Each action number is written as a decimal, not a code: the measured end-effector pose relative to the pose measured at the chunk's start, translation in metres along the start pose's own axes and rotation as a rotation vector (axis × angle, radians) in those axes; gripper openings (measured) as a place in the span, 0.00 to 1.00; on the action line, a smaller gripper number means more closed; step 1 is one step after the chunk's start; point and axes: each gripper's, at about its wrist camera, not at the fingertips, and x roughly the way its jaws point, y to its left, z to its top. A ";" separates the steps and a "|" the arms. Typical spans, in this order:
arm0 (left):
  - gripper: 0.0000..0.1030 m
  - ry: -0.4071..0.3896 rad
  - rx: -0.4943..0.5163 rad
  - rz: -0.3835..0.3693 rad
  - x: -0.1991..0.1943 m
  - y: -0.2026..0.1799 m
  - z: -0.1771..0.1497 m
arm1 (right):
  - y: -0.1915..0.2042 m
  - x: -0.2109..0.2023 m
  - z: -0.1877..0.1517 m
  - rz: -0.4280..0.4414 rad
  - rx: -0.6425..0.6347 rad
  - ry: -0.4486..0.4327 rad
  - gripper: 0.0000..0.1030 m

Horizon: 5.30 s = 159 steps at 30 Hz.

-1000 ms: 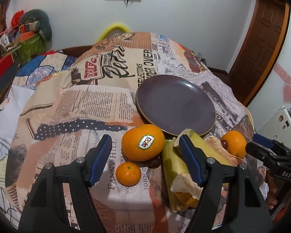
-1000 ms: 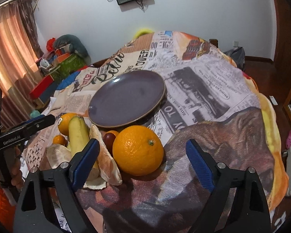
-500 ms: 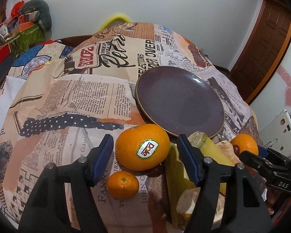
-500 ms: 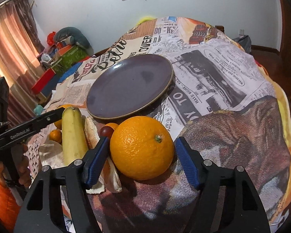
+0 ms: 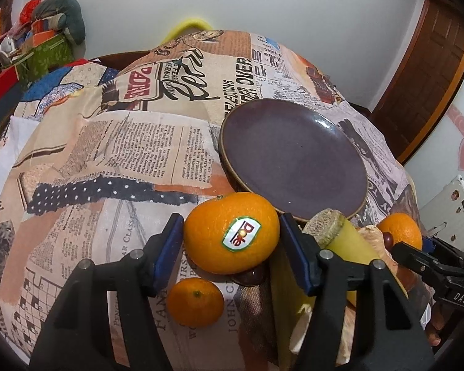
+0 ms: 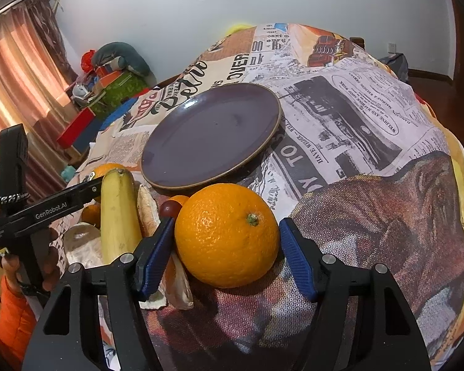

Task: Organize fruits
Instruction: 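Close the left tool on the Dole orange while the right tool grasps the large orange, then carry both oranges over the grey plate and open both tools to release them, then grasp the small mandarin with the left tool while the right tool grasps the yellow cylinder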

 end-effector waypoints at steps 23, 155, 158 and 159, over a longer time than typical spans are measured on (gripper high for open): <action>0.60 -0.177 0.067 0.011 -0.061 -0.020 0.036 | 0.008 -0.041 0.046 -0.086 -0.062 -0.180 0.62; 0.74 -0.017 0.096 0.024 -0.072 0.022 -0.027 | 0.087 0.011 -0.005 -0.018 -0.292 0.019 0.39; 0.68 0.000 0.091 0.010 -0.066 0.024 -0.031 | 0.092 0.016 -0.007 -0.028 -0.316 0.032 0.32; 0.66 0.006 0.091 0.003 -0.063 0.025 -0.033 | 0.092 0.017 -0.007 -0.034 -0.322 0.032 0.32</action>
